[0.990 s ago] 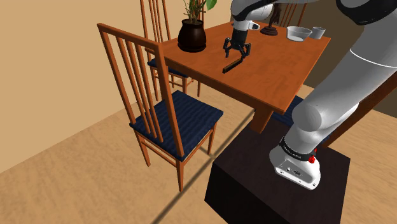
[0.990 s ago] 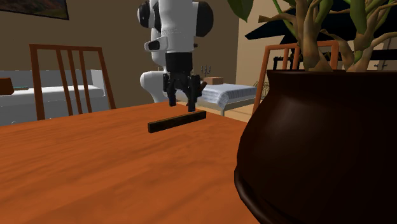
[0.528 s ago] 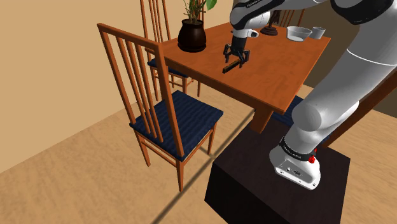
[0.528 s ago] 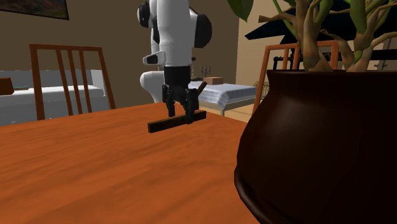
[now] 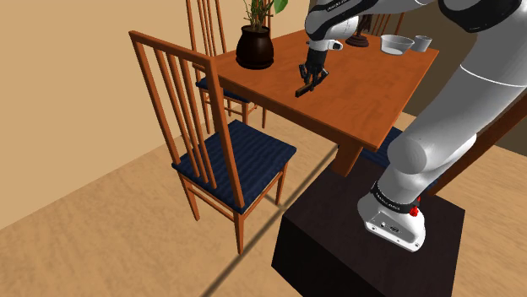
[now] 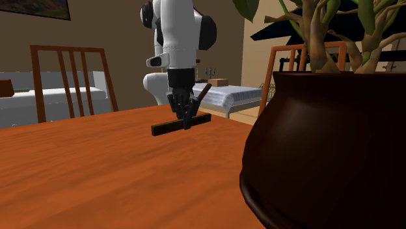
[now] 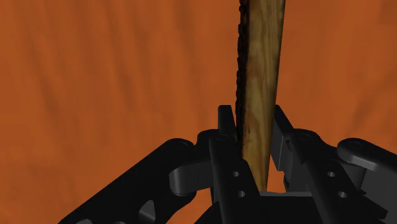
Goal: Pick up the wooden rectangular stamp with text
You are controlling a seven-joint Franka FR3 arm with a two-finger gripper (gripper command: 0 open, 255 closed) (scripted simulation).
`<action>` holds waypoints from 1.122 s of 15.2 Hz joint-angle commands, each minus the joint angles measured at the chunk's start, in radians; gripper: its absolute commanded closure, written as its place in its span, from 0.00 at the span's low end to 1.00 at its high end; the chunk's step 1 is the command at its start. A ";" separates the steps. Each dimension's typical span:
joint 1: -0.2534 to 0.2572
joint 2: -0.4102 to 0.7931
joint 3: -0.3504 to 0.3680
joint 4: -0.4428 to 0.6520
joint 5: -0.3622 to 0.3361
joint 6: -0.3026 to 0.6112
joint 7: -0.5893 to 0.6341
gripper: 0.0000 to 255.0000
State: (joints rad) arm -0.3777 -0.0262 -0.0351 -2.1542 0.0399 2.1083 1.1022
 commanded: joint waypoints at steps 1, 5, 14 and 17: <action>0.001 0.005 0.001 -0.004 0.001 0.000 0.001 1.00; 0.000 0.002 0.000 0.005 0.000 -0.011 -0.001 1.00; 0.000 -0.039 0.000 0.083 -0.004 -0.130 0.005 1.00; 0.000 -0.049 0.000 0.113 -0.005 -0.170 0.007 1.00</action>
State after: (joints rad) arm -0.3776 -0.0724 -0.0348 -2.0528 0.0356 1.9525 1.1085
